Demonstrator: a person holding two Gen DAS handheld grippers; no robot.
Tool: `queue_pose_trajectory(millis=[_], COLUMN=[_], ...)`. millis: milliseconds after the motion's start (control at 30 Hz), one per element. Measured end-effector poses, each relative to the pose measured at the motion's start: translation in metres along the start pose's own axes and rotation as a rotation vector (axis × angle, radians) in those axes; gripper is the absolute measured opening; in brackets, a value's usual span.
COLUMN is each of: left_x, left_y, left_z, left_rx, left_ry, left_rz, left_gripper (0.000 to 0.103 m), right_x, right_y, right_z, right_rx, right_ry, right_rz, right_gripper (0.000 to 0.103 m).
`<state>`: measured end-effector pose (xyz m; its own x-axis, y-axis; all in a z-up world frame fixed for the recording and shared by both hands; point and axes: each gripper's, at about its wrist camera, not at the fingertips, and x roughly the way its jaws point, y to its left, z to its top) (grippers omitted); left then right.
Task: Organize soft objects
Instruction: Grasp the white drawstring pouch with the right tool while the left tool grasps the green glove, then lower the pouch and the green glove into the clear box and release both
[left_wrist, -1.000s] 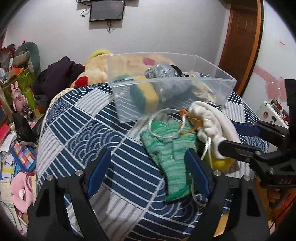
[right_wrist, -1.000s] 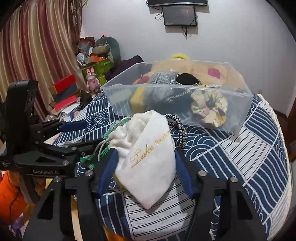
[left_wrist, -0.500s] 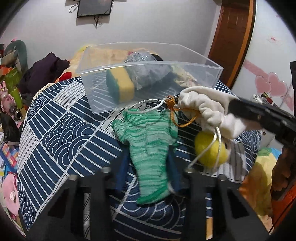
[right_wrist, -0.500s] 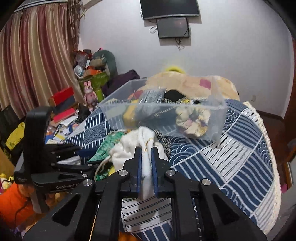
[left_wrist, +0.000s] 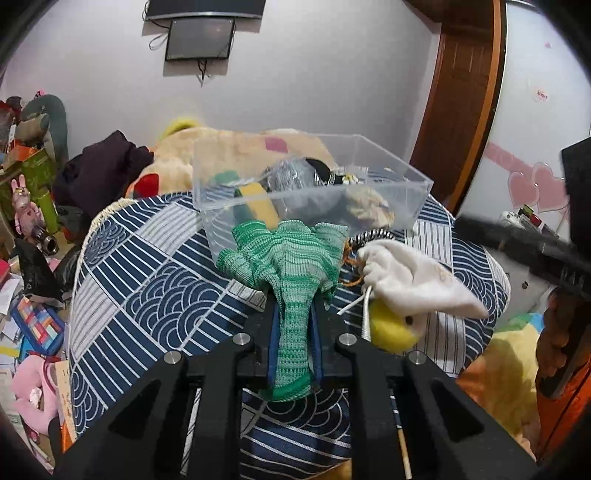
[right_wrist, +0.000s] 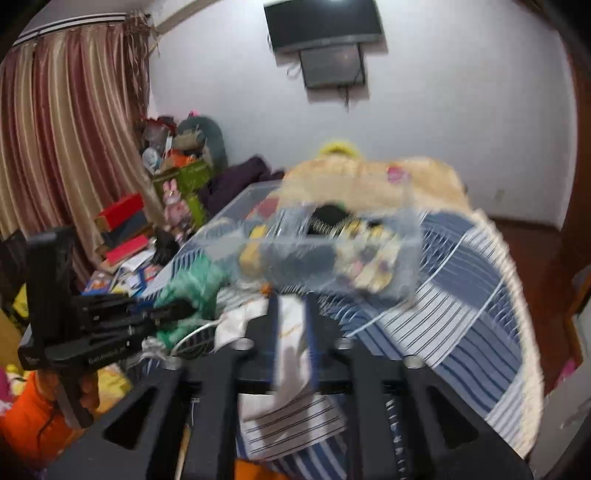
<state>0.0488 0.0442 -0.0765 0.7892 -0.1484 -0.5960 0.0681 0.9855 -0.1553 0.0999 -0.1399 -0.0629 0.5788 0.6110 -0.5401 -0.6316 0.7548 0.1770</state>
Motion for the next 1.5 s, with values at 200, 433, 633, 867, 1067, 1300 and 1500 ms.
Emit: queue_pose_trajectory(millis=[200,433,633,867,1067,1300,1500], left_x=[-0.002,-0.008,-0.015,-0.023,-0.026,-0.014,0.010], left_y=[-0.002,-0.001,0.008,0.016,0.015,0.014,0.017], left_z=[0.000,-0.001,0.009,0.029,0.055,0.084,0.093], left_rx=[0.008,0.010,-0.010,-0.019,-0.007,0.005,-0.003], left_ry=[-0.002,-0.017,-0.053,-0.105,-0.165,-0.200,-0.179], left_rz=[-0.004,0.011,0.038,0.068,0.075,0.081,0.096], left_gripper=[0.014,0.014,0.014,0.014,0.014,0.014,0.014], right_x=[0.031,0.045,0.021,-0.018,-0.035,-0.027,0.001], right_y=[0.002,-0.011,-0.009,-0.004,-0.012,-0.019,-0.021], right_z=[-0.014,-0.025,-0.017,0.002,0.030,0.057,0.068], right_rx=[0.031,0.093,0.067,0.034,0.021,0.029,0.049], right_ry=[0.085,0.115,0.043,-0.080,-0.176,-0.237,-0.213], right_rz=[0.035,0.081,0.071,0.073,0.005,-0.082,-0.100], right_gripper=[0.058,0.016,0.011,0.011,0.011,0.011,0.011])
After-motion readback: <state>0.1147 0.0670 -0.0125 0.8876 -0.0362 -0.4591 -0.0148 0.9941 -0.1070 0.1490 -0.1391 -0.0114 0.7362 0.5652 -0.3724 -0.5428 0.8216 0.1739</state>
